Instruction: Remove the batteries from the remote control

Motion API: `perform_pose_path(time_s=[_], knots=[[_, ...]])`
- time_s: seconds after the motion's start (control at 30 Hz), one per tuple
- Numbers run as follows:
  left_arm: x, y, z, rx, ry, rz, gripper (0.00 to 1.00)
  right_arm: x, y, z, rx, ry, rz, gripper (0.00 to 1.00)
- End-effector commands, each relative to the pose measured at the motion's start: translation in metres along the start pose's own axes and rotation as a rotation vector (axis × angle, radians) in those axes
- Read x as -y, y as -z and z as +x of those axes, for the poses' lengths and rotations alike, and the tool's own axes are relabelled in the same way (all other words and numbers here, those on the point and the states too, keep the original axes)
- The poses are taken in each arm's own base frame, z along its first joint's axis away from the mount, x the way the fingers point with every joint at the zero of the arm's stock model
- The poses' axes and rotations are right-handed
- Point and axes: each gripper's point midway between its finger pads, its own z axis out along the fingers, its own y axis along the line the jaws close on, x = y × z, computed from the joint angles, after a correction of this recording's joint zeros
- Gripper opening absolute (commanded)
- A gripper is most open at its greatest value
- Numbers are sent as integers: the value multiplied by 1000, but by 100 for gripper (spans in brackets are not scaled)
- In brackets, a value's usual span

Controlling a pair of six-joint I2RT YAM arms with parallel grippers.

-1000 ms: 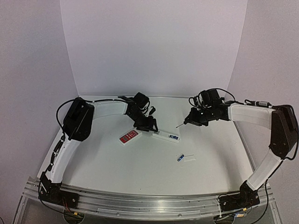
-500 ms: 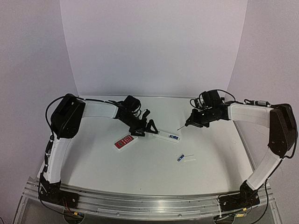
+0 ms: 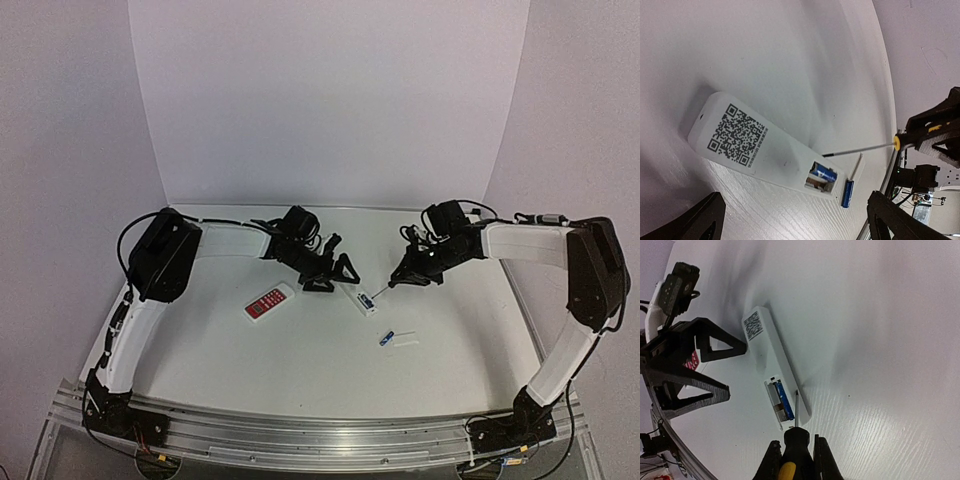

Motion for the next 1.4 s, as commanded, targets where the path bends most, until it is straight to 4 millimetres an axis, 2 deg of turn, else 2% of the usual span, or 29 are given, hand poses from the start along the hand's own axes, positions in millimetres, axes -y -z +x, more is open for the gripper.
perform_pose_path(time_s=[0.0,0.3,0.53,0.73,0.87,0.97,1.07,1.23,1.3,1.37], knots=[[-12,-15,-7,3,20,10,100,-26,9,11,-56,28,-130,0],[5,-26,-5,-44,-7,139,100,-36,-12,24,-112,26,-144,0],[28,-32,6,-100,-55,285,100,-37,-27,15,-64,-15,-164,0],[45,-31,11,-135,-115,383,99,-28,-35,2,5,-40,-122,0],[50,-32,6,-137,-126,400,100,-31,-37,-4,21,-51,-135,0],[45,-28,-6,-88,-139,309,100,-31,-28,2,16,-47,-132,0],[37,-14,-28,-1,-161,167,100,-28,-14,15,-7,-33,-112,0],[26,36,-66,169,-183,-102,100,-35,7,26,-18,-39,-138,0],[16,55,-75,219,-159,-196,100,-43,14,26,-14,-44,-166,0],[5,71,-75,239,-113,-253,99,-46,19,22,-1,-49,-171,0]])
